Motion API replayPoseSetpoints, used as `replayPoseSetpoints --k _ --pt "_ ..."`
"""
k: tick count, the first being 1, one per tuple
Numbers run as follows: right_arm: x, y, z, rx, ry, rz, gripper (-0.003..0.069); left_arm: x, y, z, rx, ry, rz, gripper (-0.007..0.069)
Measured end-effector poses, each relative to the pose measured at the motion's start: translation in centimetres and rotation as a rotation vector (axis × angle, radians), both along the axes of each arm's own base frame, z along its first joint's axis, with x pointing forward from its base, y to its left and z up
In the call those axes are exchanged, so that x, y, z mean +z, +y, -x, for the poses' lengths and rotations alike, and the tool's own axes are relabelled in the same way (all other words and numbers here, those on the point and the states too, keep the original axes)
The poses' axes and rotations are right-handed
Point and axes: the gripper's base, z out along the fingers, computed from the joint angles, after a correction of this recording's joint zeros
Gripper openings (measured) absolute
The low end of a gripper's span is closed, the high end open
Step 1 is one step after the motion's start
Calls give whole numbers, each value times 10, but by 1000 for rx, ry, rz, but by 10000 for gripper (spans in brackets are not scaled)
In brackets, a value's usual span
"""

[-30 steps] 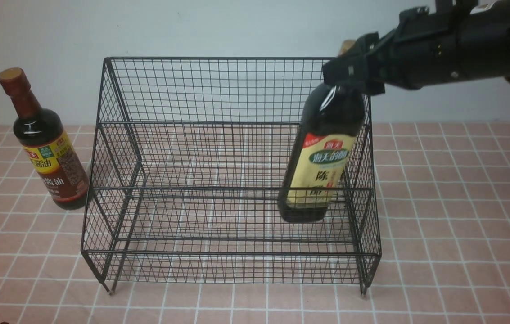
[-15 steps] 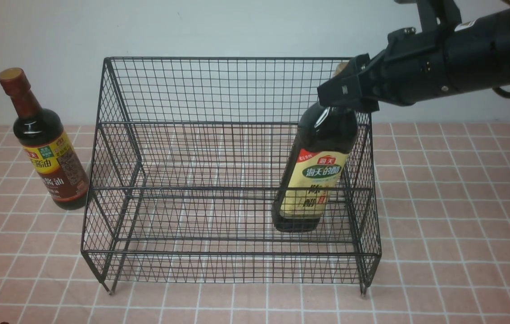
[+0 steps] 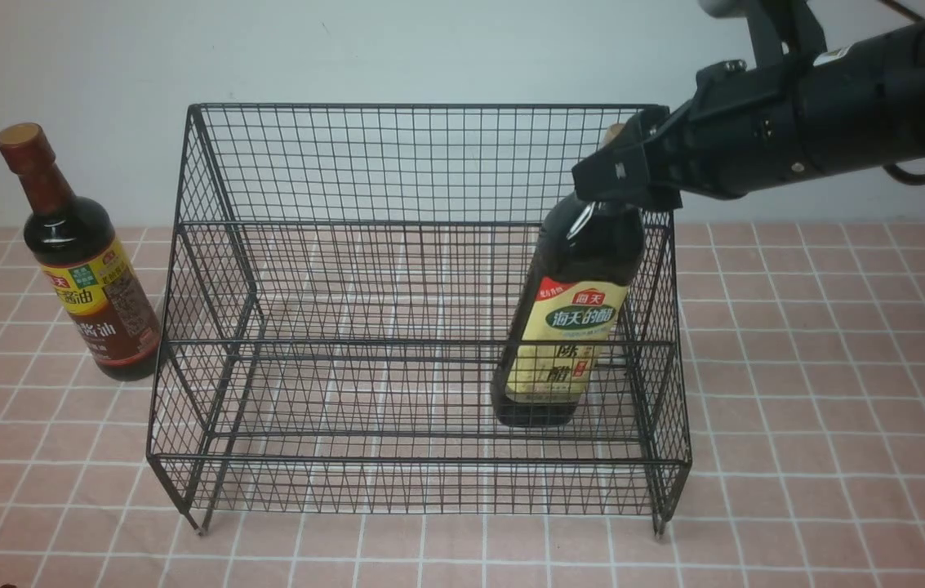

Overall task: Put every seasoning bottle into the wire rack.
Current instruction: Use the right arm to put the condiment bottle back on the shelf

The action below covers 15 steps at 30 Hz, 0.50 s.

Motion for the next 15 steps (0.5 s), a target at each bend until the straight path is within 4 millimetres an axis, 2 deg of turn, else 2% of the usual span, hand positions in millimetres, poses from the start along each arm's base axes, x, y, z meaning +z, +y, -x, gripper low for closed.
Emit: replayPoseSetpoints --k 6,10,15 --pt "1 1 0 -2 13 -24 354 0 0 0 0 0 0 -7" --pt "10 2 1 -13 -4 -62 417 0 0 0 0 0 0 -7" --pt "11 2 1 -15 -8 -63 474 0 0 0 0 0 0 -7"
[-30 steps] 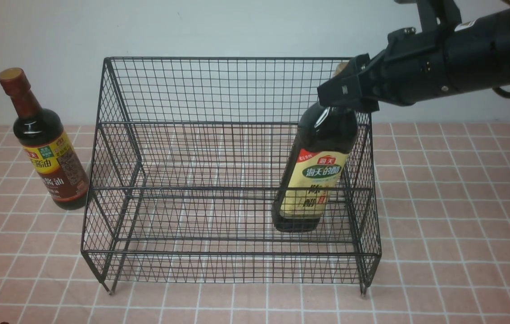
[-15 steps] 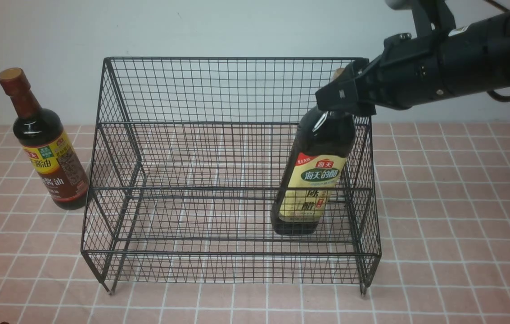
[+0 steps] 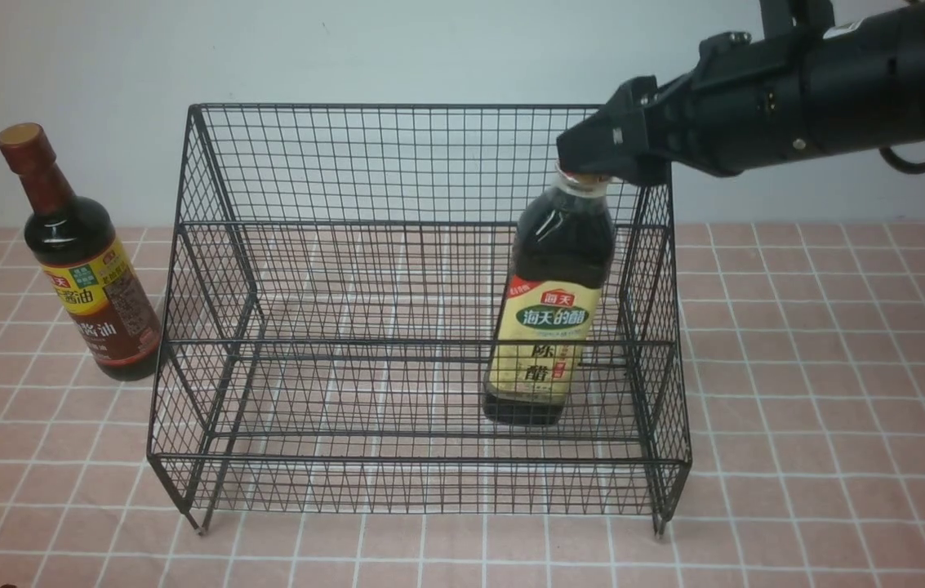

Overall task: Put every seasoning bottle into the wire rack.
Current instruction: Use the right arm to put the condiment bottle back on the shelf, then use the left arm to grab the condiment bottle closest to it

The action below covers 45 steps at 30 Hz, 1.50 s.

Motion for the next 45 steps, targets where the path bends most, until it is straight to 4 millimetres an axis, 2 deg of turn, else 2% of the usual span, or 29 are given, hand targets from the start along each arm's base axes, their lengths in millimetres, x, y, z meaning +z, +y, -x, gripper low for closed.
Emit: replayPoseSetpoints --k 7,10,11,17,18,20,23,26,27,30,31,32,34,36,40,45 --pt "4 1 0 -14 -2 -39 487 0 0 0 0 0 0 -7" --pt "26 -2 10 -23 -54 -94 487 0 0 0 0 0 0 -7" --pt "27 -2 10 -23 -61 -94 487 0 0 0 0 0 0 -7" --pt "91 -14 39 -8 -297 -78 480 0 0 0 0 0 0 -7" --pt "107 -20 49 -10 -369 -44 456 0 0 0 0 0 0 -7" --pt "121 -25 59 -16 -430 -14 421 0 0 0 0 0 0 -7" --pt "140 -39 83 -54 -509 54 276 0 0 0 0 0 0 -7" --pt "150 -53 103 -111 -531 107 121 0 0 0 0 0 0 -7" --pt "152 -57 107 -138 -529 127 76 0 0 0 0 0 0 -7" --pt "158 -78 131 -263 -497 197 6 0 0 0 0 0 0 -7" --pt "160 -90 141 -341 -473 232 -5 0 0 0 0 0 0 -7" --pt "160 -90 143 -340 -470 233 -5 0 0 0 0 0 0 -7" --pt "164 -113 169 -478 -425 284 -12 0 0 0 0 0 0 -7" --pt "163 -126 189 -549 -407 300 -12 0 0 0 0 0 0 -7" --pt "148 -149 245 -626 -395 266 -12 0 0 0 0 0 0 -7" --pt "103 -162 298 -641 -384 116 -13 0 0 0 0 0 0 -7"
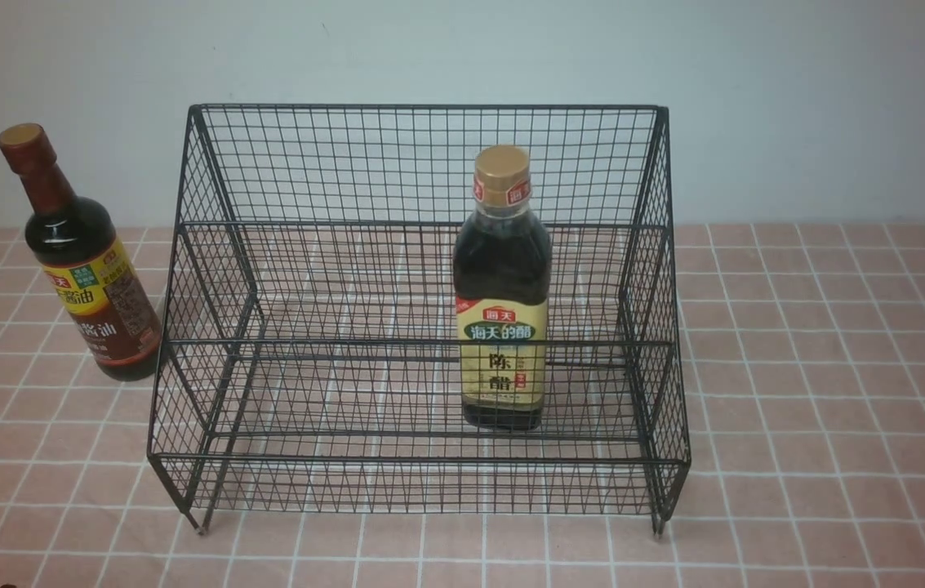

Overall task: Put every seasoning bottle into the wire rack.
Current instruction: Use the left arm to grab the condiment bottle closest to it

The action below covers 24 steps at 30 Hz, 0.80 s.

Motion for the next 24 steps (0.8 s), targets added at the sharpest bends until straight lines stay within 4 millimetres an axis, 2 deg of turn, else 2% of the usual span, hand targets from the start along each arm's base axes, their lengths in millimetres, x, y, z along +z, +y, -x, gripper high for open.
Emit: replayPoseSetpoints --k 4,5,7,10,14,17,20,24 --pt "-41 3 20 81 -47 -126 -13 0 0 0 0 0 0 -7" --pt "-40 3 22 86 -60 -134 -13 0 0 0 0 0 0 -7" --pt "-63 8 23 142 -123 -208 -13 0 0 0 0 0 0 -7" --pt "-78 14 22 200 -210 -302 -13 0 0 0 0 0 0 -7" --pt "-93 23 14 262 -246 -456 -13 0 0 0 0 0 0 -7" --pt "-101 25 8 268 -251 -482 -13 0 0 0 0 0 0 -7" --pt "-106 26 4 265 -266 -479 -13 0 0 0 0 0 0 -7" --pt "-107 26 2 265 -313 -369 -13 0 0 0 0 0 0 -7"
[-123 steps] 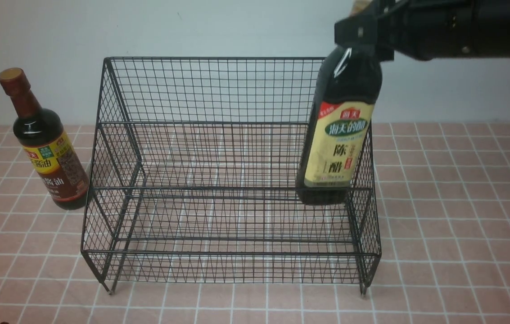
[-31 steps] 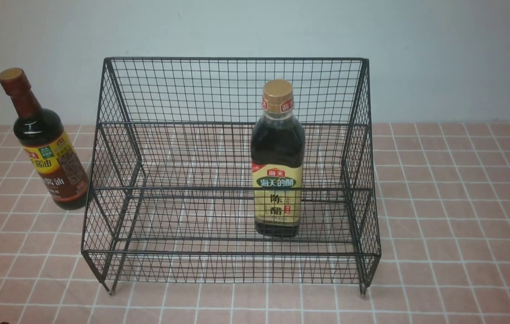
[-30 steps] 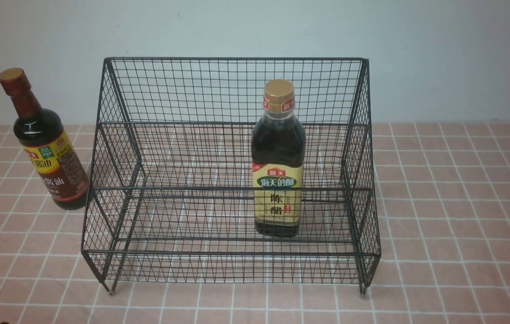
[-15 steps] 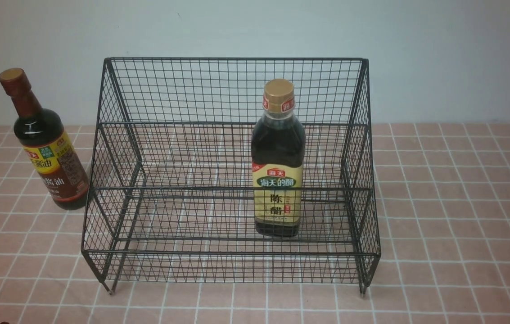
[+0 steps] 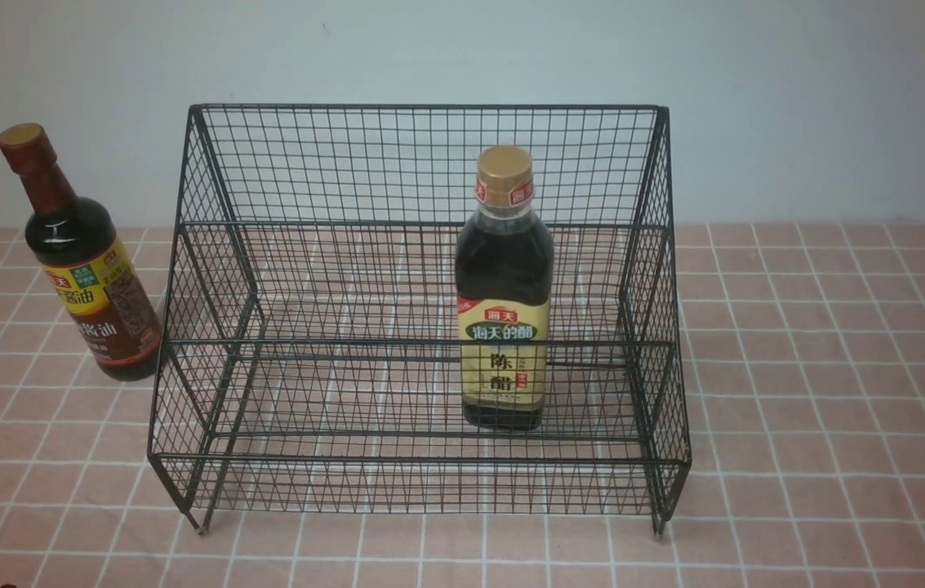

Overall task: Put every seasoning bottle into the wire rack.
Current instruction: Use the left arm to grab the condiment bottle closest to it

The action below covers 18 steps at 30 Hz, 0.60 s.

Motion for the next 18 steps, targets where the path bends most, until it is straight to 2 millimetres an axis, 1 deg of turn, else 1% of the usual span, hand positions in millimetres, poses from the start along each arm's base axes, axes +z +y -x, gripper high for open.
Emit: replayPoseSetpoints --k 3,7,14,17,18 --pt "-1 0 -1 -25 -59 100 -13 0 0 0 0 0 0 -7" --pt "-1 0 -2 -44 -103 184 -13 0 0 0 0 0 0 -7" --pt "-3 -1 -2 -59 -116 217 -13 0 0 0 0 0 0 -7" --pt "-10 -4 0 -128 -121 258 -13 0 0 0 0 0 0 -7" --pt "-17 -5 -1 -179 -114 291 -13 0 0 0 0 0 0 -7"
